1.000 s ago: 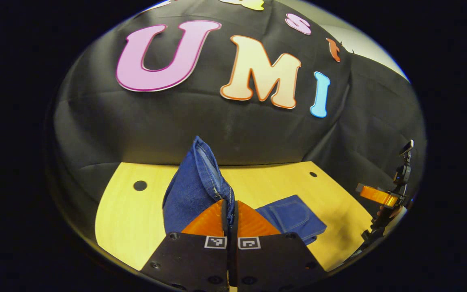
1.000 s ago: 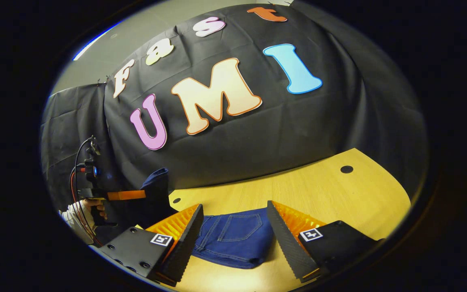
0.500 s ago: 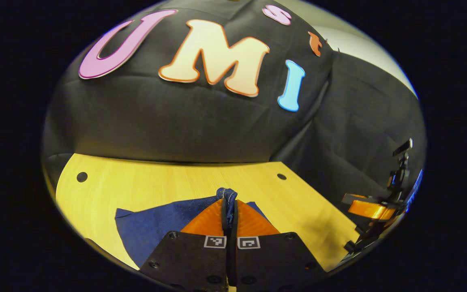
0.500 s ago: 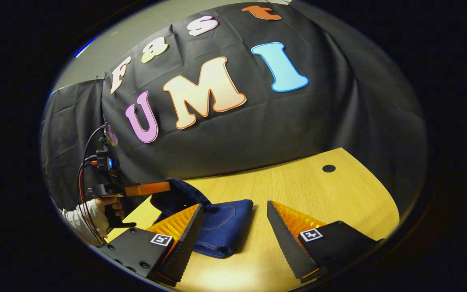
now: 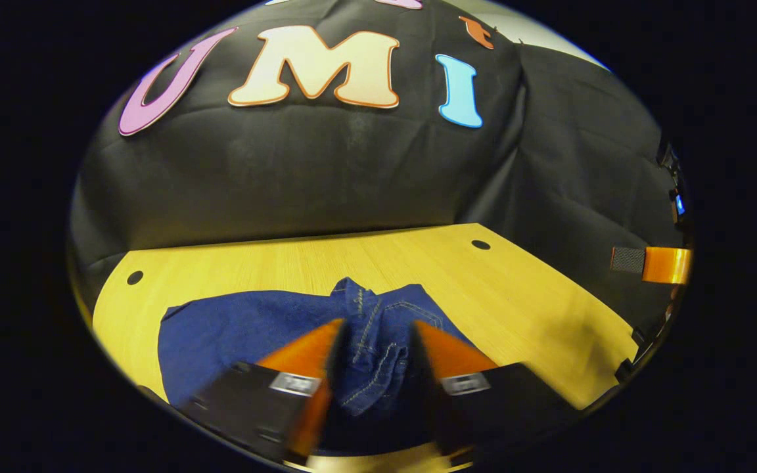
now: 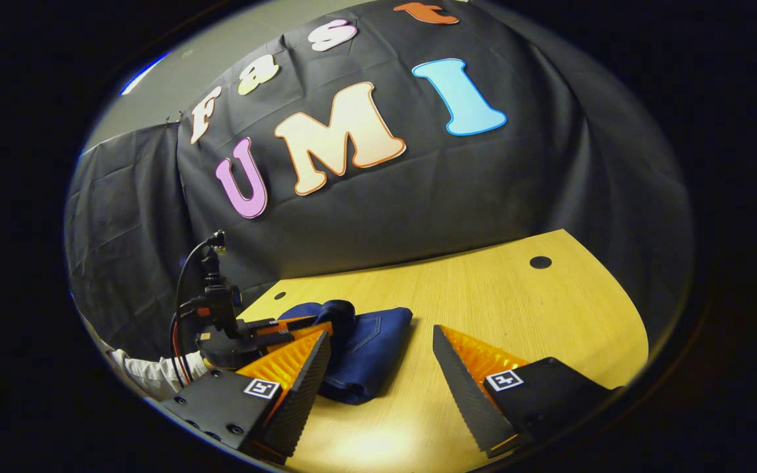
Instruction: Grasp the waist and the cuffs of the jeans and fold them to make the two legs overlap; first hold the waist and fold one-third of the jeans toward the cuffs, then hold the cuffs and fold the remaining one-third in the same direction to finish folding.
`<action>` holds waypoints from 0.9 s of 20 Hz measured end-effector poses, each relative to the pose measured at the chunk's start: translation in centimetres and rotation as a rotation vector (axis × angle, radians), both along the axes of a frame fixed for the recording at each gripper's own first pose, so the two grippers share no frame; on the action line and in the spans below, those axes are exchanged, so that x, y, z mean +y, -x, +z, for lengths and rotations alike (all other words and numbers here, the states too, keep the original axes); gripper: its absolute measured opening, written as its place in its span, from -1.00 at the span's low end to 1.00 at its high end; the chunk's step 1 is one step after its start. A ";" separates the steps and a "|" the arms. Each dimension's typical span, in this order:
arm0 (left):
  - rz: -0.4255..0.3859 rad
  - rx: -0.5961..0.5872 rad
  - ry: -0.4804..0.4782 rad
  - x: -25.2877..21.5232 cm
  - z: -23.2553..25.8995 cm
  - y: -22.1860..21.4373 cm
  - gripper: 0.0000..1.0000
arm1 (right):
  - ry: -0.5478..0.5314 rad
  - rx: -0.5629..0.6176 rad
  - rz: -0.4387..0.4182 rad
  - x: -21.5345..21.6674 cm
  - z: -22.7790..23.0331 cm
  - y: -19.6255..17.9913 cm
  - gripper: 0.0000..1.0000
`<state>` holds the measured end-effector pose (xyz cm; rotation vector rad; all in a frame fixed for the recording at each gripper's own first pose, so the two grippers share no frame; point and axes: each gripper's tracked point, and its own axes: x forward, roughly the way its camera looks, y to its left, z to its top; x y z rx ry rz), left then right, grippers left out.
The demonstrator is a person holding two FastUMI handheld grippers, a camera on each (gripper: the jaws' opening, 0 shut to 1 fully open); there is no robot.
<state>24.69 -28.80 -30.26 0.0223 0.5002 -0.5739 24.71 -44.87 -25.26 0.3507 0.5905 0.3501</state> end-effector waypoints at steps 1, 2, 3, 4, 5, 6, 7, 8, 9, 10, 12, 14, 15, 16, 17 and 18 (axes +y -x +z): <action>0.018 -0.024 -0.018 0.8 1.6 1.0 0.31 | 0.001 -0.016 -0.010 0.0 0.7 0.0 0.95; 0.044 -0.053 -0.024 1.4 2.7 1.1 0.87 | 0.004 -0.046 -0.019 0.1 1.7 -0.1 0.95; 0.067 -0.077 -0.014 2.1 4.1 1.6 0.87 | 0.018 -0.090 -0.032 0.3 3.0 -0.2 0.95; 0.096 -0.094 -0.004 3.1 5.5 2.3 0.87 | 0.038 -0.139 -0.047 0.4 4.2 -0.4 0.95; 0.123 -0.122 0.013 4.2 7.0 3.1 0.87 | 0.067 -0.193 -0.069 0.6 5.7 -0.2 0.95; 0.149 -0.152 0.029 5.4 8.6 3.7 0.88 | 0.086 -0.235 -0.090 0.6 6.7 -0.2 0.95; 0.177 -0.171 0.034 7.0 9.8 4.6 0.87 | 0.107 -0.280 -0.113 0.9 8.1 0.2 0.95; 0.199 -0.191 0.044 8.5 11.2 5.4 0.87 | 0.118 -0.315 -0.126 1.4 9.3 1.0 0.95; 0.220 -0.206 0.051 10.0 12.3 6.3 0.87 | 0.128 -0.339 -0.138 1.9 10.3 1.5 0.94; 0.240 -0.224 0.062 11.5 13.5 7.1 0.86 | 0.140 -0.360 -0.147 2.5 11.2 2.3 0.94; 0.275 -0.248 0.082 14.5 15.5 9.1 0.86 | 0.159 -0.407 -0.166 3.6 13.3 4.0 0.94; 0.301 -0.286 0.080 17.1 17.4 10.7 0.86 | 0.150 -0.428 -0.176 5.0 14.8 5.8 0.94; 0.314 -0.304 0.073 18.3 18.1 11.4 0.86 | 0.142 -0.430 -0.173 5.8 15.4 6.6 0.94; 0.322 -0.325 0.070 19.4 18.9 12.1 0.86 | 0.138 -0.436 -0.171 6.4 15.8 7.2 0.94; 0.329 -0.338 0.066 20.2 19.5 12.7 0.86 | 0.141 -0.442 -0.173 6.7 16.3 7.7 0.94; 0.331 -0.356 0.065 20.9 20.2 13.2 0.85 | 0.142 -0.449 -0.176 7.1 16.9 8.2 0.94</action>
